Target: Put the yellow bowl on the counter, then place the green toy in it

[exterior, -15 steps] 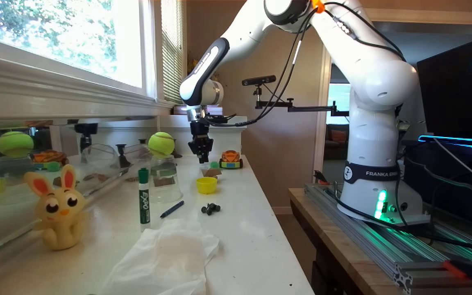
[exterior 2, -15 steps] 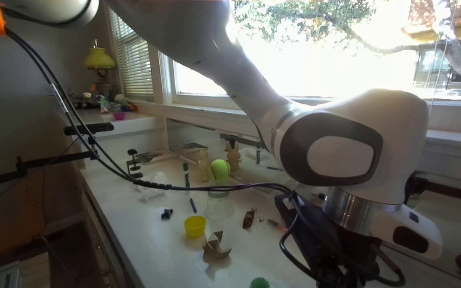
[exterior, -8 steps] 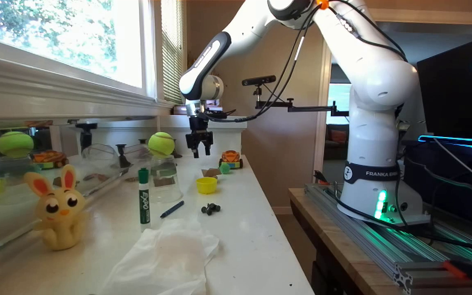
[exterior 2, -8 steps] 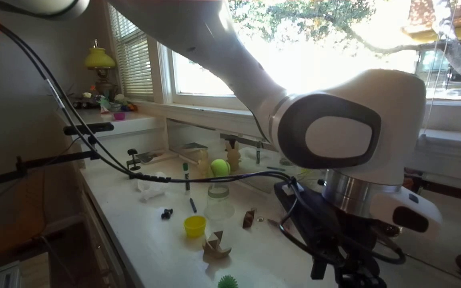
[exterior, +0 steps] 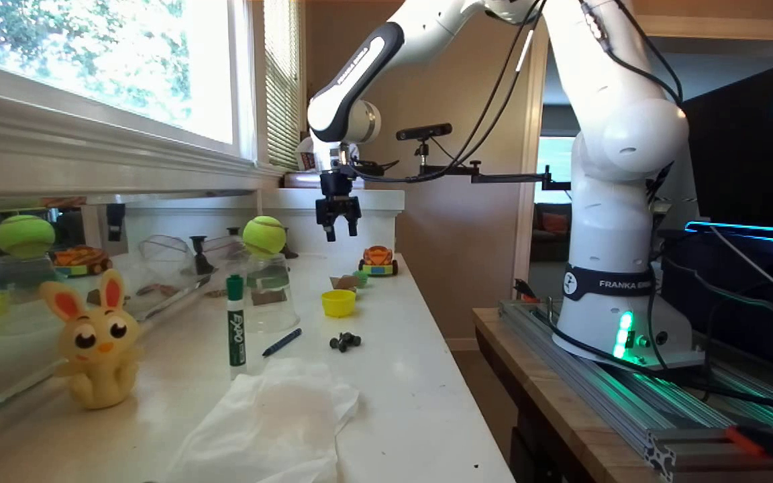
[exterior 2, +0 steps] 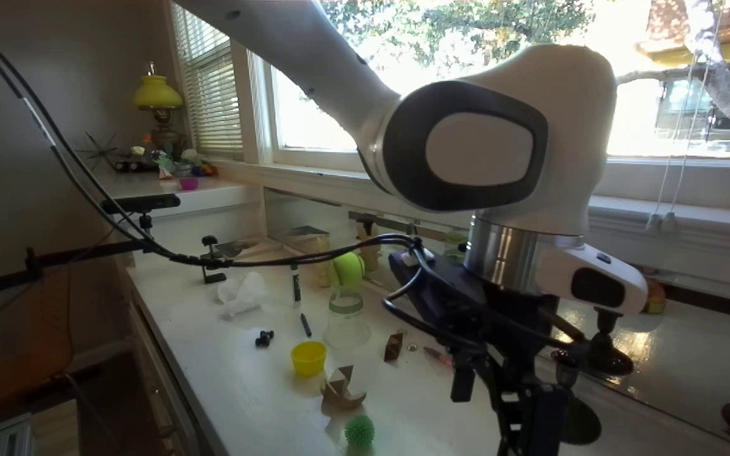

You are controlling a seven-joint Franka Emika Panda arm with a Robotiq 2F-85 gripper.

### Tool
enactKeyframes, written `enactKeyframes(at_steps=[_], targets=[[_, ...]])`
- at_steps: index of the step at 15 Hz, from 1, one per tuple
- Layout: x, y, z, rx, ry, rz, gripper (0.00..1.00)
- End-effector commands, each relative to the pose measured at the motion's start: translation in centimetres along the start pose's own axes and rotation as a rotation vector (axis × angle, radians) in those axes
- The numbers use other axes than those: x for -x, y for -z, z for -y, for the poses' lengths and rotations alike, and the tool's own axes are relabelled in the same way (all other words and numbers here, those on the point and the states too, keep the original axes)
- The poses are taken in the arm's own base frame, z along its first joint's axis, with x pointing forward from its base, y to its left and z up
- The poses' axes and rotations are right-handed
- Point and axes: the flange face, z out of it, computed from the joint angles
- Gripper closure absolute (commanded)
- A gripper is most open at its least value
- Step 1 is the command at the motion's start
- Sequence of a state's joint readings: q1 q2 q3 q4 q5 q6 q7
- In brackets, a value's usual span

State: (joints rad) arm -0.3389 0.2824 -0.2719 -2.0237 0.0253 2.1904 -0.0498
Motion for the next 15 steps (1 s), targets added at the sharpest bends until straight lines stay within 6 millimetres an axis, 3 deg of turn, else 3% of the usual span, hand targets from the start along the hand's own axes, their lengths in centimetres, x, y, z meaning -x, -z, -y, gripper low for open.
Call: enactKeyframes(at_steps=[1,4,8,15], targets=[[5.3,1.0,0.6,-0.011,0.039,0.023,0.0],[8.2,0.3,1.2,-0.027,0.068,0.059,0.0],[10.6,-1.5,2.1,-0.041,0.084,0.098,0.0],[11.4,-3.4,4.0,-0.058,0.108,0.129,0.0]])
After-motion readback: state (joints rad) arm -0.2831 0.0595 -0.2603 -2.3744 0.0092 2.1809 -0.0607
